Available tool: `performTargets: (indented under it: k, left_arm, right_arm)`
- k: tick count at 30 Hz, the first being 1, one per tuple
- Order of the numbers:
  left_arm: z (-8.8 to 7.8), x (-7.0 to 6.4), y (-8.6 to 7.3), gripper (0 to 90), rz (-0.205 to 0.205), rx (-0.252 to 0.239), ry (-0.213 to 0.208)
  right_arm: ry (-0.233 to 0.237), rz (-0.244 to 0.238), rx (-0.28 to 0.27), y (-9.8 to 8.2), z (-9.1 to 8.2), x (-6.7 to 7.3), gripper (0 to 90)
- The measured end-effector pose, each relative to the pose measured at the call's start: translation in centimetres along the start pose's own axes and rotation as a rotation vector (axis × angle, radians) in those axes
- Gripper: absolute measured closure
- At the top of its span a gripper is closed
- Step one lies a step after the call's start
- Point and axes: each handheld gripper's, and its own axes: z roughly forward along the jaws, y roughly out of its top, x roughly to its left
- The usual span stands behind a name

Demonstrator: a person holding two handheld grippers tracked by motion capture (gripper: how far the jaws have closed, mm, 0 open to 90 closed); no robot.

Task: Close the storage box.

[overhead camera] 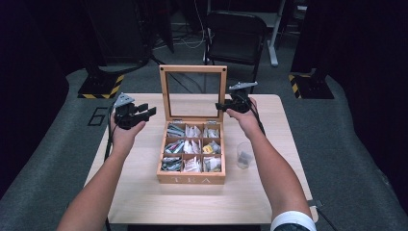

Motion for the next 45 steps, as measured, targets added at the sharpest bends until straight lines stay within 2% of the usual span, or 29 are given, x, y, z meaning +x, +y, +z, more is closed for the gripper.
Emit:
performTargets:
  k: [6, 11, 12, 30, 33, 45]
  left_arm:
    - [0.1, -0.4, 0.1, 54.0, 0.007, -0.003, -0.006]
    - [0.3, -0.7, 0.2, 54.0, 0.012, -0.005, -0.014]
    - [0.4, -0.8, 0.2, 54.0, 0.012, -0.004, -0.015]
    - [0.2, -1.9, 0.8, 54.2, 0.045, -0.011, -0.049]
    - [0.3, -2.2, 1.0, 54.3, 0.046, -0.02, -0.049]
    - [0.3, -2.9, 1.6, 57.4, 0.064, -0.039, -0.062]
  right_arm:
    - [0.003, -0.005, -0.006, -0.2, -0.5, 0.2, 60.0]
    - [0.03, 0.006, -0.023, -0.6, -1.2, 0.2, 64.1]
    - [0.038, 0.015, -0.021, -0.6, -1.3, 0.2, 64.0]
    - [0.052, -0.028, -0.042, -1.4, -2.0, 0.8, 62.4]
    - [0.052, -0.023, -0.044, -1.5, -2.1, 1.0, 61.9]
    - [0.072, -0.053, -0.056, -2.2, -2.6, 1.3, 59.7]
